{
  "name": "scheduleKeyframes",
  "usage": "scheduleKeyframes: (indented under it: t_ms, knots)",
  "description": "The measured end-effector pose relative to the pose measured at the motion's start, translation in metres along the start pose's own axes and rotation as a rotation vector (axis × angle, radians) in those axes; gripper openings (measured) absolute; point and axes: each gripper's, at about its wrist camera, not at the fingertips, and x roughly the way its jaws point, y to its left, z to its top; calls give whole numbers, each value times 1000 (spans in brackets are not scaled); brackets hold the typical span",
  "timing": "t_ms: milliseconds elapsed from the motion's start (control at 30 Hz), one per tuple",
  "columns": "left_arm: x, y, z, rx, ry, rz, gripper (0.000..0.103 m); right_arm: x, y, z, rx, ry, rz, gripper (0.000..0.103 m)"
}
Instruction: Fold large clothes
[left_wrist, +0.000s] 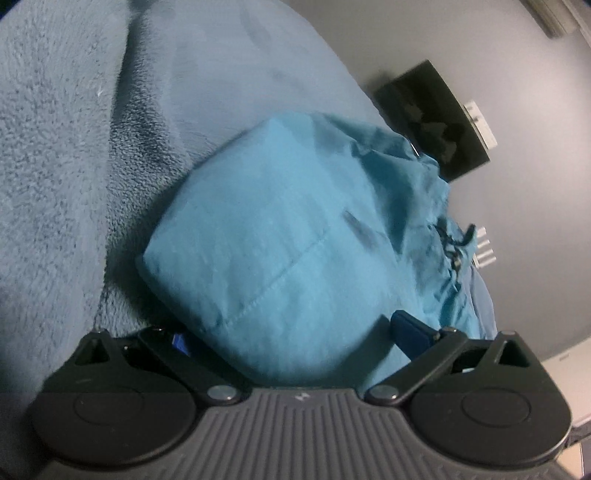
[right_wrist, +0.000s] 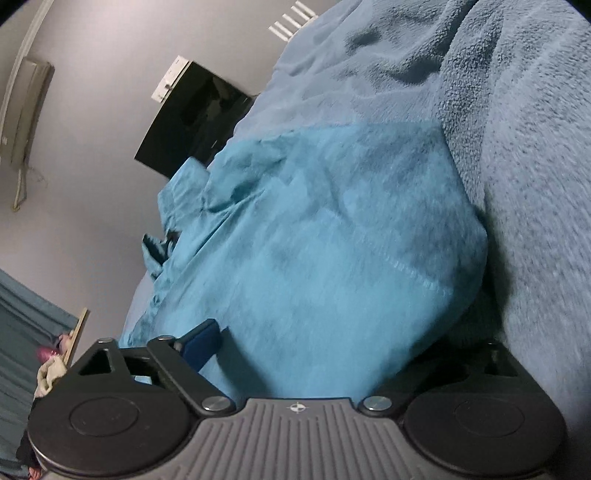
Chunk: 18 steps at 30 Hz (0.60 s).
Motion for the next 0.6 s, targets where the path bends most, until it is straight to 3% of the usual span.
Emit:
scheduleKeyframes:
  t_ms: [33,133,200,233,267,400,600]
  knots:
    - [2,0,1,-3,-10,3,99,2,-1,1,5,-9,-7,85]
    - [4,-3,2,28,-50,22,76,2,-2,4,22,-19,-28,64]
    - [0,-6,3,49,-56,4,38,-1,3,3,5,-20,-40,45]
    - [-3,-8,5,55,-60,-2,34,-3,7,3,-19,-26,-40,39]
    - [-5,-10,5,67,-70,-3,25,-6,13,3,-46,-32,-37,22]
    - [-26,-29,1,170,-112,0,10,-22,36,1,-152,-61,-28,12]
    - [-73,-44,2,226,-68,-3,9,-71,41,3,-151,-42,12,10]
